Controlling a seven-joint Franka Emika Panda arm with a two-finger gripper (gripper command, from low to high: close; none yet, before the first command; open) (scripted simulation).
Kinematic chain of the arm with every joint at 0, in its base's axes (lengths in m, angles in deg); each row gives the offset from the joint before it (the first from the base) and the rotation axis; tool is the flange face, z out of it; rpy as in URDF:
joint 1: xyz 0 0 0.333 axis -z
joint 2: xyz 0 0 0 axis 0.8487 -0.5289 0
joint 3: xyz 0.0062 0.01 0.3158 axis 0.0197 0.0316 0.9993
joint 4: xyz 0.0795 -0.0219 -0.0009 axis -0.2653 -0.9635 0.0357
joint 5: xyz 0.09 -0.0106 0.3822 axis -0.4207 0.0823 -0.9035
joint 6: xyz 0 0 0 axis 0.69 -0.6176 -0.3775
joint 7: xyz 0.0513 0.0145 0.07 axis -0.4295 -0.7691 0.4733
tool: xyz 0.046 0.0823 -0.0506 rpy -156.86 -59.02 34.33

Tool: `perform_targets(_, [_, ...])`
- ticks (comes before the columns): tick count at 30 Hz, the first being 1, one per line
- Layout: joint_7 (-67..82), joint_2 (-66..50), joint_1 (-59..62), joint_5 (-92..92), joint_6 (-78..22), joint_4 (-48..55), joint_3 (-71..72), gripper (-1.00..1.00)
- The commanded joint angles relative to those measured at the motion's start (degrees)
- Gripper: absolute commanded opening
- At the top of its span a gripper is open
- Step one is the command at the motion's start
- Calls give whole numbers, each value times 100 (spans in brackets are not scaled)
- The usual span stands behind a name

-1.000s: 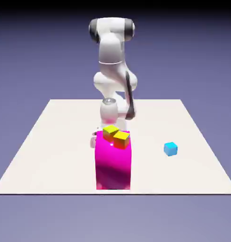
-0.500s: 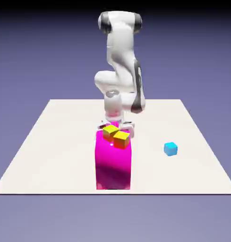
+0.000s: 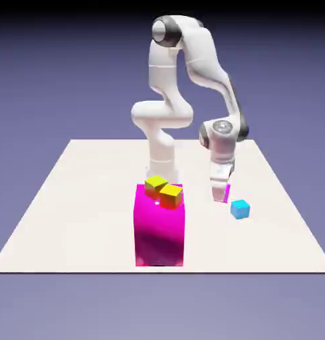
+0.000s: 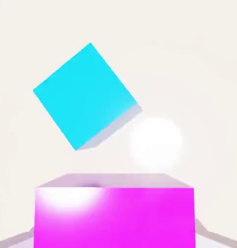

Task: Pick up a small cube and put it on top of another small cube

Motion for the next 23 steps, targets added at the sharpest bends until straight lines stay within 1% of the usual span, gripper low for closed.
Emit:
perform_targets(1, [248, 90, -4, -17, 10, 45, 102, -100])
perform_targets(5, [1245, 439, -49, -90, 7, 229, 510, -100])
perform_targets(7, [1418, 461, -150, -102, -68, 276, 593, -100])
perform_targets(20, [-701, -1677, -1799, 2960, 1803, 202, -1599, -100])
perform_targets(21, [-701, -1677, -1799, 2960, 1803, 202, -1599, 100])
perform_targets(23, [-529, -1503, -1665, 2712, 1651, 208, -1421, 100])
